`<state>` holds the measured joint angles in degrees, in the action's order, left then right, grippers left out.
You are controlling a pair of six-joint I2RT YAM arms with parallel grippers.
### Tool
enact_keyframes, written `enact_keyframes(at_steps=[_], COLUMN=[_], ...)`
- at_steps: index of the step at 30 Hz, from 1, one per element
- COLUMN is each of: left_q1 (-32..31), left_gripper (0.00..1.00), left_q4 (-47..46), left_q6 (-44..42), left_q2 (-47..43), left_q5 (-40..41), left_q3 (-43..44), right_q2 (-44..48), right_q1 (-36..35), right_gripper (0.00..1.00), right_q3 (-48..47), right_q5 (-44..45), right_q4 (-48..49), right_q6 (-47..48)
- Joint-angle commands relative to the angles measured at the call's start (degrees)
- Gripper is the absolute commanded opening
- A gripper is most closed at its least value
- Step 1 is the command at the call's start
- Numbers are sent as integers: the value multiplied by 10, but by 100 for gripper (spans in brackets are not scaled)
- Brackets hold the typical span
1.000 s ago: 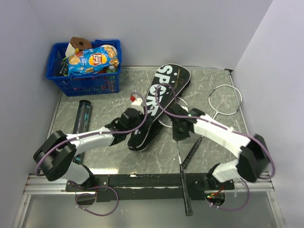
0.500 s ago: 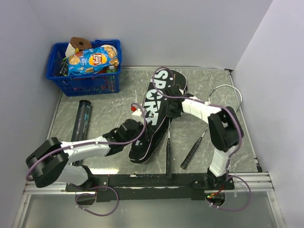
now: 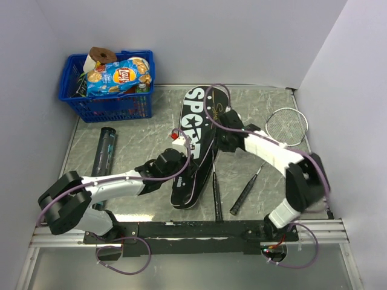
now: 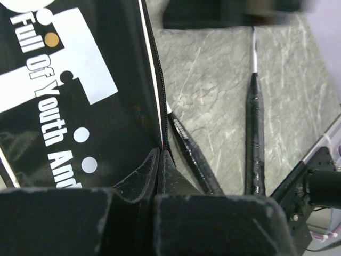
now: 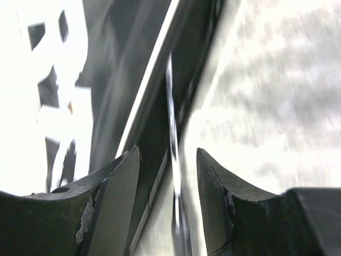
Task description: Pack up the badminton gear
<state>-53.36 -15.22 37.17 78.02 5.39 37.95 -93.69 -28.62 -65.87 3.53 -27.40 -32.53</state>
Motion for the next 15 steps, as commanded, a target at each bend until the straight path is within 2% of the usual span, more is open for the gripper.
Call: enact_keyframes(at_steps=[1,7,15], left_q1=[-3,-3,-3], left_gripper=[1,1,1], left_q4=[-34,-46,-40], left_q6=[-6,-3,-3], left_q2=[27,44,41], left_q5=[-6,-8,-5], left_q3=[32,38,41], right_q2=[111,211,248], right_q1=[-32,-112,-172], right_gripper=[55,54,52], right_q3=[48,160,257], right_q5=[-12,-22,-56], right_q4=[-85,-107,-71], right_q6=[-18,-85,-164])
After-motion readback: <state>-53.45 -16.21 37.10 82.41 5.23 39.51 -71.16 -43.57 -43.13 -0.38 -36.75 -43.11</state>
